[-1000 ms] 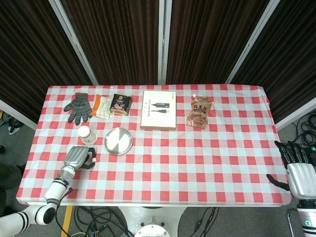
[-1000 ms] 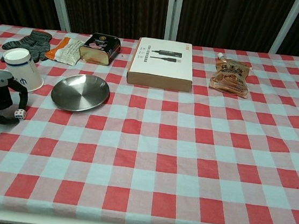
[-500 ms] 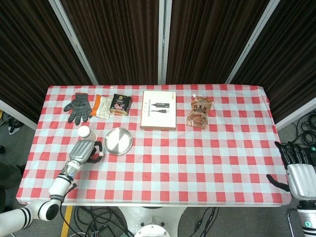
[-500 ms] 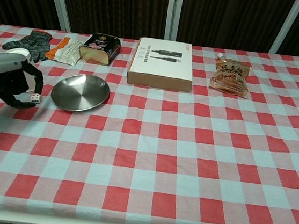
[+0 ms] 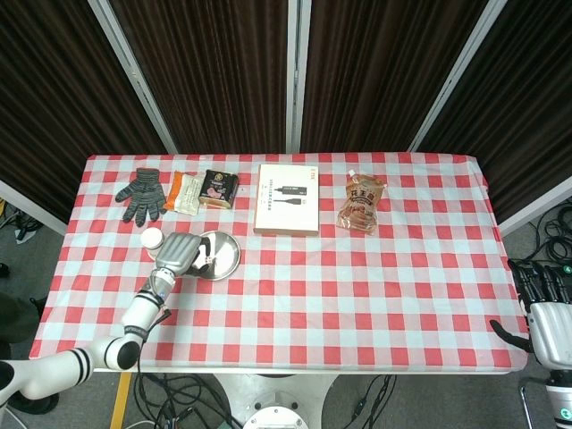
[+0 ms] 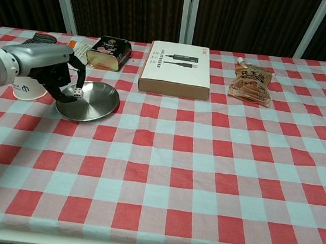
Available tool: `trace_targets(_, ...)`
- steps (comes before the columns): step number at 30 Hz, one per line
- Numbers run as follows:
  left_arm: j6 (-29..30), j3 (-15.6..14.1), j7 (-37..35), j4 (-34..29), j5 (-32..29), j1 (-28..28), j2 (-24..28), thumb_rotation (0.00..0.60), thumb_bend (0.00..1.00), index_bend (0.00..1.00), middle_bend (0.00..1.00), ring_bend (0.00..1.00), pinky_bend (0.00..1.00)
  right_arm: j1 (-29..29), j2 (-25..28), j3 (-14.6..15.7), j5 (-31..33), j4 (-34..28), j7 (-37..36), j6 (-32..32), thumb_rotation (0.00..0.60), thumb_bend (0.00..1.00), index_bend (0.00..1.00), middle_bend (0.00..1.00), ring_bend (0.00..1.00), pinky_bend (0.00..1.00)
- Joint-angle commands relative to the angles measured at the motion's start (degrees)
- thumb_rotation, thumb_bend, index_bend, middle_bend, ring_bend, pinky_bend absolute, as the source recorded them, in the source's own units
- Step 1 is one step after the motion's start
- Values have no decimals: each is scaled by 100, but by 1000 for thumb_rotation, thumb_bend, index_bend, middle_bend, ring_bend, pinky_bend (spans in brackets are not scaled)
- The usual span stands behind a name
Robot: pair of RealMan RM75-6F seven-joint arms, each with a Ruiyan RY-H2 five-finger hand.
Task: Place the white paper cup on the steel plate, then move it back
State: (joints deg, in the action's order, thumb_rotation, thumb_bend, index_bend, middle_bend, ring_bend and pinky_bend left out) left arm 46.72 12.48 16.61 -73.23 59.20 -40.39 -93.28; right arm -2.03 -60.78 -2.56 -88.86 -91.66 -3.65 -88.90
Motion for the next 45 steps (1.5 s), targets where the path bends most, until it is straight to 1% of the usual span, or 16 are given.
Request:
trace_targets(1, -6, 31, 370, 74, -338, -184, -157, 600, 326, 464, 915, 898, 902, 17, -9, 1, -1, 26, -31, -21, 600, 68, 0, 151, 0, 63)
trace_targets(5, 366, 11, 484, -46, -276, -152, -198, 600, 218, 355, 851, 873, 893, 25, -15, 1, -16, 43, -60, -32, 600, 72, 0, 151, 0, 63)
trace_targets(8, 773, -111, 470, -342, 34, 17, -5, 600, 190, 305, 789, 811, 889, 38, -6, 1, -34, 52, -74, -57, 600, 73, 0, 150, 0, 64)
trace_targets(11, 1426, -292, 194, -992, 511, 431, 461, 600, 177, 307, 715, 723, 887, 64, 3, -5, -58, 66, -87, -118, 600, 74, 0, 149, 0, 67)
trace_targets(13, 1888, -376, -140, -1211, 846, 718, 687, 600, 176, 332, 681, 684, 879, 71, 3, -13, -62, 76, -95, -140, 600, 74, 0, 149, 0, 68)
trace_targets(16, 2480, -456, -778, -1231, 1199, 1142, 980, 600, 172, 373, 650, 648, 856, 52, 3, -27, -88, 73, -89, -137, 600, 74, 0, 148, 0, 69)
trace_targets(19, 2688, -406, -1516, -944, 1192, 1429, 1121, 600, 166, 402, 598, 581, 793, 12, -8, -42, -141, 60, -80, -125, 600, 74, 0, 148, 0, 71)
trace_targets(20, 2642, -377, -1710, -813, 1108, 1480, 1134, 600, 164, 402, 575, 552, 765, 1, -12, -44, -153, 61, -83, -117, 600, 74, 0, 148, 0, 71)
trace_targets(21, 2480, -348, -1938, -658, 969, 1514, 1156, 600, 159, 396, 523, 491, 704, -15, -16, -46, -168, 62, -85, -103, 600, 75, 0, 148, 0, 71)
trace_targets(22, 2295, -329, -2137, -557, 866, 1517, 1171, 600, 152, 382, 458, 412, 621, -27, -20, -46, -179, 61, -82, -90, 600, 75, 0, 148, 0, 71)
trace_targets(24, 1840, -269, -2651, -309, 678, 1486, 1148, 600, 143, 354, 370, 315, 509, -61, -21, -48, -196, 43, -61, -47, 600, 74, 0, 147, 0, 71)
trace_targets(26, 1506, -199, -3117, -31, 603, 1427, 1032, 600, 130, 308, 261, 197, 351, -84, -13, -48, -213, 14, -33, -22, 600, 74, 0, 147, 0, 71)
trace_targets(28, 1201, -153, -3484, 351, 584, 1346, 855, 600, 125, 278, 223, 157, 287, -94, 6, -49, -234, -32, 15, -22, 600, 74, 0, 146, 0, 71)
trace_targets(33, 682, -112, -4067, 1089, 644, 1179, 453, 600, 113, 247, 183, 122, 227, -70, 65, -51, -219, -146, 132, -55, 600, 74, 0, 146, 0, 71)
trace_targets(36, 497, -92, -4393, 1380, 743, 1106, 289, 600, 113, 247, 182, 121, 226, -59, 68, -54, -180, -194, 180, -48, 600, 74, 0, 146, 0, 71)
trace_targets(45, 217, -33, -5432, 1867, 1078, 985, -10, 600, 114, 263, 183, 122, 232, -56, 53, -56, -133, -257, 259, -18, 600, 74, 0, 146, 0, 71)
